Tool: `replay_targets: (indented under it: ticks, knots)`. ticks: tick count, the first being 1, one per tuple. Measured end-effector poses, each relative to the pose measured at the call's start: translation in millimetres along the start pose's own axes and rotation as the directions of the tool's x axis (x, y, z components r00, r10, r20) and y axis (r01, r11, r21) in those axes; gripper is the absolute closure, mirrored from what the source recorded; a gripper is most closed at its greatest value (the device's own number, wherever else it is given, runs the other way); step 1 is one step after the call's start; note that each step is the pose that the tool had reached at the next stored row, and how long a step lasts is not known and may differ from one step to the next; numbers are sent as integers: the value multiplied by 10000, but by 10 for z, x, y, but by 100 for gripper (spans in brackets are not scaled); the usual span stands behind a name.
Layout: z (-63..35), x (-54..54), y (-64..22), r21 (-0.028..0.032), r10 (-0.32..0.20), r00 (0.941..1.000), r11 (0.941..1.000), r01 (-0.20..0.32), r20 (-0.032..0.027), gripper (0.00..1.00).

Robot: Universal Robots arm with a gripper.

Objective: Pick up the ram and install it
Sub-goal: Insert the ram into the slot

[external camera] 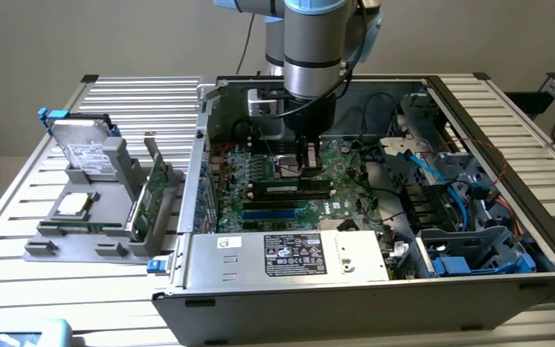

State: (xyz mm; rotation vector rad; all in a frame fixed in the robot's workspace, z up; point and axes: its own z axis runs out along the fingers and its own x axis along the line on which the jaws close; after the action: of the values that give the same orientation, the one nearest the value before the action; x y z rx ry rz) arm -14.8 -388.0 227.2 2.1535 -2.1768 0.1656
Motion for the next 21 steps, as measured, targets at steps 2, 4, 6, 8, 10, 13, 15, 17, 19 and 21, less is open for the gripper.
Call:
replay_targets:
  ticks: [2,4,6,8,10,13,15,17,19,21]
  knots:
    - [1,4,0,0,2,10000,10000,-2,0,87]
    - [0,7,-1,-1,3,10000,10000,-3,-2,87]
    - [0,8,0,-1,3,10000,10000,-3,-2,87]
    - [1,8,0,0,3,10000,10000,-3,-1,87]
    - [1,8,0,-1,3,10000,10000,-3,-1,87]
    - [1,10,0,0,2,10000,10000,-2,-1,87]
    - [1,11,0,-1,3,10000,10000,-3,-3,87]
    - [2,11,1,-1,2,10000,10000,-2,-2,87]
    - [2,11,2,0,3,10000,10000,-3,0,87]
    - [2,12,3,-1,3,10000,10000,-3,0,87]
